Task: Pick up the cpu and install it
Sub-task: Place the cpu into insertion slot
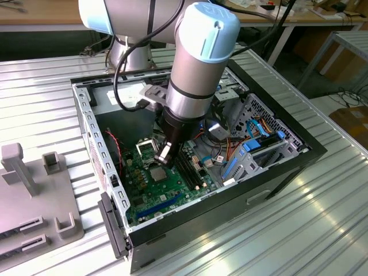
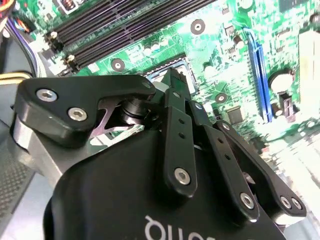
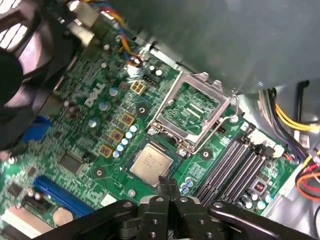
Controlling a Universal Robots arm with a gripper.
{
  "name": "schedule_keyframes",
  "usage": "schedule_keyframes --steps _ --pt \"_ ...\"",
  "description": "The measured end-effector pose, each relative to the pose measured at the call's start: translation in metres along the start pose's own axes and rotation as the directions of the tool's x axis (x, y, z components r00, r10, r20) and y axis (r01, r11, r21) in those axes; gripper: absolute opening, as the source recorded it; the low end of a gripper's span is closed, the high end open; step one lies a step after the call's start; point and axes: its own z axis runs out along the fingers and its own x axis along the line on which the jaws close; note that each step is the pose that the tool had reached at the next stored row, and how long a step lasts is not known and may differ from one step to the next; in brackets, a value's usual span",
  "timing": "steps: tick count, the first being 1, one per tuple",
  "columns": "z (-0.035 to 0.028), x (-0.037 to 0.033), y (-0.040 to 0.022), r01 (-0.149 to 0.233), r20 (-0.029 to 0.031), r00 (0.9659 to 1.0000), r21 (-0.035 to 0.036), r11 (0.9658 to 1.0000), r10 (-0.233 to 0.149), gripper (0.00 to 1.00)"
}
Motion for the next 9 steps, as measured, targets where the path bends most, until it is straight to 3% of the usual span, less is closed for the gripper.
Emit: schedule_keyframes --steps 2,5,8,9 --pt "0.0001 0.0000 0.0000 0.038 0.0001 0.9993 0.0020 0.9993 -0.038 0.11" --pt "0.0002 -0.0001 -0.0001 0.094 0.0001 0.9956 0.0048 0.9956 -0.094 0.11" --pt "0.0001 -0.0004 -0.0003 0.146 -0.0002 0.9893 0.0076 0.9893 -0.146 0.11" --pt "0.0001 -0.0006 -0.0005 0.173 -0.0004 0.9849 0.0090 0.9849 -0.173 0.11"
